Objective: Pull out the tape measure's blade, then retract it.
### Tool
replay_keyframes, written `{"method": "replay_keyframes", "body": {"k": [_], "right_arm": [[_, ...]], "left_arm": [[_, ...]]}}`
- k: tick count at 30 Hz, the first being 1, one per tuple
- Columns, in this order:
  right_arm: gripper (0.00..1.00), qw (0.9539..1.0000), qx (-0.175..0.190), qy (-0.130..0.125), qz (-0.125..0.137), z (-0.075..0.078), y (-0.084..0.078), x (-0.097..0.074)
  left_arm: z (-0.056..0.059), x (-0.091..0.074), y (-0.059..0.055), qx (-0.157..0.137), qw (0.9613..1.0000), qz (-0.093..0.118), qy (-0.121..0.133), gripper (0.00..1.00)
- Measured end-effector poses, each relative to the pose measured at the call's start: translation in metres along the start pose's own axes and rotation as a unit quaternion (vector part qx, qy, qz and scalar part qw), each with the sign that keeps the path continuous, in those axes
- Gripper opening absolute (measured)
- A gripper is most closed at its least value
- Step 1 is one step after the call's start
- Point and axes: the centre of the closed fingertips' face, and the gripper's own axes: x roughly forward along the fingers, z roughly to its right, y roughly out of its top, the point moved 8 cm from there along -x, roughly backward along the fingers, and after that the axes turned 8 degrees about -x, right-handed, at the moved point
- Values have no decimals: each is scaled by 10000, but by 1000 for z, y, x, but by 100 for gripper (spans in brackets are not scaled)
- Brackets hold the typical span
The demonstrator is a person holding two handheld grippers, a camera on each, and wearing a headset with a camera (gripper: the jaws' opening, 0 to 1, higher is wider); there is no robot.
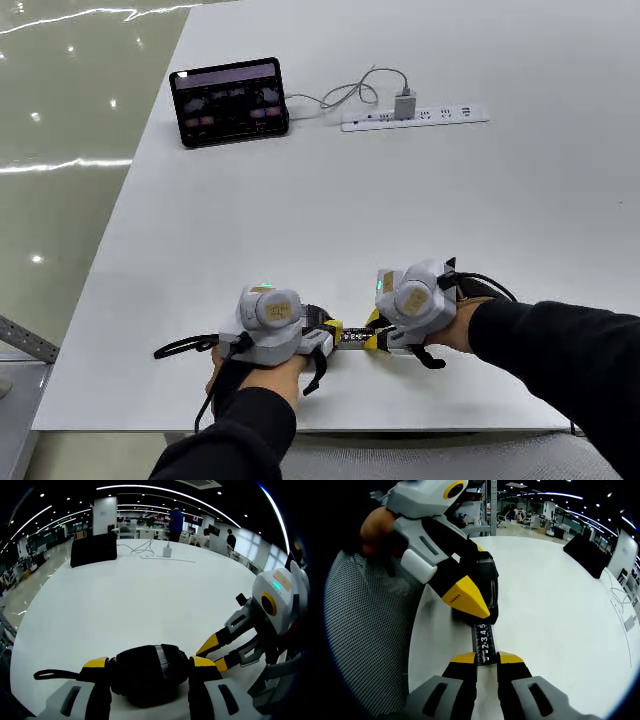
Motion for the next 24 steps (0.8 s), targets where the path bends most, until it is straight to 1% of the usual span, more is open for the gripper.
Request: {"method": "replay_keyframes", "body": {"k": [4, 8, 9, 11, 18, 24], "right_arm": [[10, 10000, 79, 16, 17, 1, 1, 1], [10, 10000, 81, 14, 32, 1, 3, 3], [10, 9999, 139, 22, 41, 1, 4, 3], [10, 9999, 86, 11, 53, 0, 5, 4], [10, 9999, 145, -48, 27, 0, 10, 7], [10, 9998, 158, -83, 61, 1, 13, 11]], "left_arm": [[0, 0, 0, -8, 10000, -4, -2, 58], [0, 0, 0, -5, 10000, -1, -5, 58], [0, 0, 0, -7, 10000, -3, -7, 58], [1, 0, 0, -5, 10000, -5, -4, 58], [1, 0, 0, -10, 10000, -5, -1, 58], [0, 0, 0, -38, 10000, -11, -23, 58]]}}
